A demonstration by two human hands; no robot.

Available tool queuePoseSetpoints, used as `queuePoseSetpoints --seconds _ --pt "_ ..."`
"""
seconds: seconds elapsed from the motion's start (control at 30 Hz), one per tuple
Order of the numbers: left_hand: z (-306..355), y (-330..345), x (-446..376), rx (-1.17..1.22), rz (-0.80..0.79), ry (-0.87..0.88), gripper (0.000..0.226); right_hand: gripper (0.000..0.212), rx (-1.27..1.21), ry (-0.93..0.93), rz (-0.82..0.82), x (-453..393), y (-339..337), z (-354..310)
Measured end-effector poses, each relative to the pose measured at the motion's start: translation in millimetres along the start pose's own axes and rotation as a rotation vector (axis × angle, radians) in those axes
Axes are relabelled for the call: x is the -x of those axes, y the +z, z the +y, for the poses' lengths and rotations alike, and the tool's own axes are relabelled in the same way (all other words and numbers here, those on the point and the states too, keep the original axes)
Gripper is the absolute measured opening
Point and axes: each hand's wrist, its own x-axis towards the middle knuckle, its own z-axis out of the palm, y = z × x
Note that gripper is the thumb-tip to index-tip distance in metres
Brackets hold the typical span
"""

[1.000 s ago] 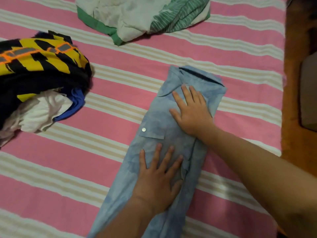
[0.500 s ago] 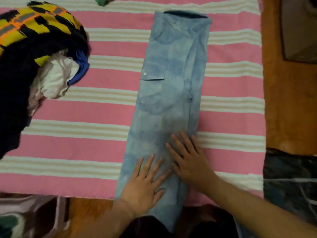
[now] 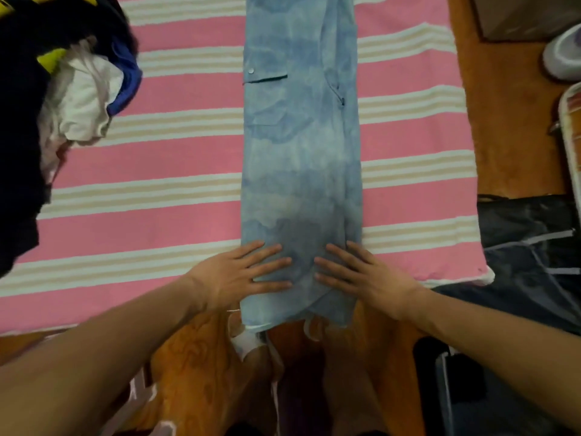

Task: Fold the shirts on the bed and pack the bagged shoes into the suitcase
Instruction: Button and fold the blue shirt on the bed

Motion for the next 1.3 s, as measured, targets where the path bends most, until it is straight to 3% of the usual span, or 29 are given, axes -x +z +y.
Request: queuePoseSetpoints --seconds 0.1,0.2,0.27,0.33,0.4,0.47,0.53,0.67,0.77,0.83,0.9,0.97,1.03,1.07,1.17,1.2,1.23,1.3 --pt "9 11 -4 0.013 0.084 -0.046 0.065 0.072 -0.066 0.080 0.063 -6 6 -7" --pt "14 9 14 0.156 0.111 -0.006 0.067 0.060 -0.214 0.037 0.095 6 8 -10" --pt "29 8 24 0.262 0.045 0.080 0.069 0.051 -0.375 -0.051 0.086 23 6 -16" --pt "48 8 26 0.516 -0.048 0.040 0.060 0.045 -0.642 -0.018 0.009 36 -7 -17" --pt "55 -17 19 1.247 -0.088 -0.376 0.042 0.043 -1.061 0.292 -0.114 38 -27 -9" --pt "44 -39 6 1.936 0.025 -0.824 0.050 0.035 -1.553 0.682 -0.124 28 -39 6" --pt "32 -47 -8 2.135 0.218 -1.094 0.043 0.020 -1.667 0.915 -0.075 9 -44 18" --pt "41 -47 -30 1.941 0.336 -1.420 0.037 0.039 -1.560 1.192 -0.061 -18 -49 12" --pt "53 -47 -32 2.035 0.478 -1.472 0.036 0.038 -1.680 1.124 0.045 -8 -47 -1" --pt "57 -48 -30 2.057 0.560 -1.460 0.038 0.049 -1.736 1.057 0.067 4 -42 -8" --pt "59 -48 -29 1.974 0.588 -1.432 0.041 0.036 -1.698 1.046 0.113 9 -39 -11" --pt "57 -51 -34 1.824 0.594 -1.422 0.041 0.012 -1.653 1.159 0.191 6 -39 -12" --pt "53 -53 -40 1.687 0.594 -1.452 0.040 0.035 -1.640 1.334 0.266 1 -32 -15" --pt "51 -52 -43 1.624 0.589 -1.479 0.042 0.037 -1.592 1.389 0.279 -3 -34 -16" --pt "47 -45 -51 1.526 0.560 -1.564 0.048 0.016 -1.186 1.490 0.407 -7 -47 -19" --pt "48 -44 -54 1.489 0.553 -1.584 0.047 0.020 -0.955 1.414 0.531 -10 -56 -19" --pt "48 -44 -55 1.458 0.550 -1.596 0.046 0.023 -0.727 1.220 0.648 -13 -63 -21" --pt "49 -45 -55 1.416 0.568 -1.600 0.044 0.030 -0.395 0.648 0.684 -21 -62 -24"
